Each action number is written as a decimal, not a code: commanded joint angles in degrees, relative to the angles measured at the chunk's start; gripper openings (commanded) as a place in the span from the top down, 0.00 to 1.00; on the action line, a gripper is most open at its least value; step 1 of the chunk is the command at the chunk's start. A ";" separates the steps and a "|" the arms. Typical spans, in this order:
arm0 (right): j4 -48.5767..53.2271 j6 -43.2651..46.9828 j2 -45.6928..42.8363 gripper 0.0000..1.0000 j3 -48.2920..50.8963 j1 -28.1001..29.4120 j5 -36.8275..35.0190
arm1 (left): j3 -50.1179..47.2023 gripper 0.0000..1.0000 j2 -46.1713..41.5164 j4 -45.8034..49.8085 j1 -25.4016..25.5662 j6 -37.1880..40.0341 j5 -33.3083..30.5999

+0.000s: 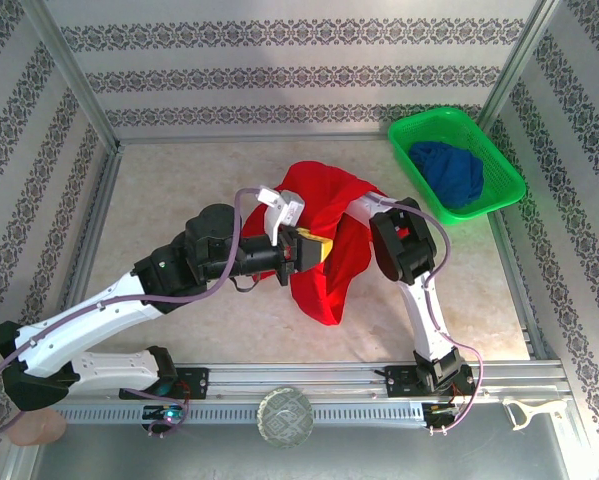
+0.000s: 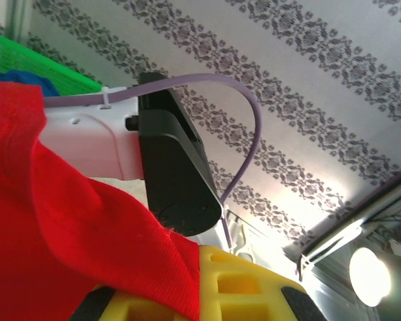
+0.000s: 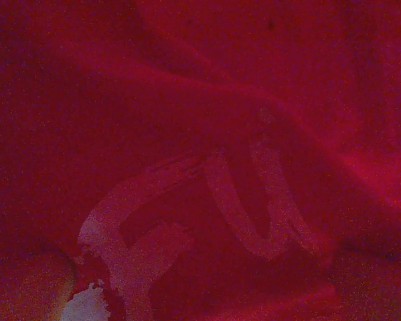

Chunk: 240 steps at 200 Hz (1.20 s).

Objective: Fold the inside-out t-shirt

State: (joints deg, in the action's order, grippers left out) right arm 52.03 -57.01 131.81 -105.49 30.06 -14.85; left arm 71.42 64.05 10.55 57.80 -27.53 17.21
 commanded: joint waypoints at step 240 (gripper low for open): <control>7.46 37.69 -4.74 1.00 -0.78 5.03 10.68 | -7.80 1.00 -6.70 5.21 -35.84 -6.79 -1.94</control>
State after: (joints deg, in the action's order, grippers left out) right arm 64.25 -23.83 133.53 -109.58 33.01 -6.68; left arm 64.73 55.29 18.02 31.57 -29.56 11.11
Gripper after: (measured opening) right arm 0.054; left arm 0.052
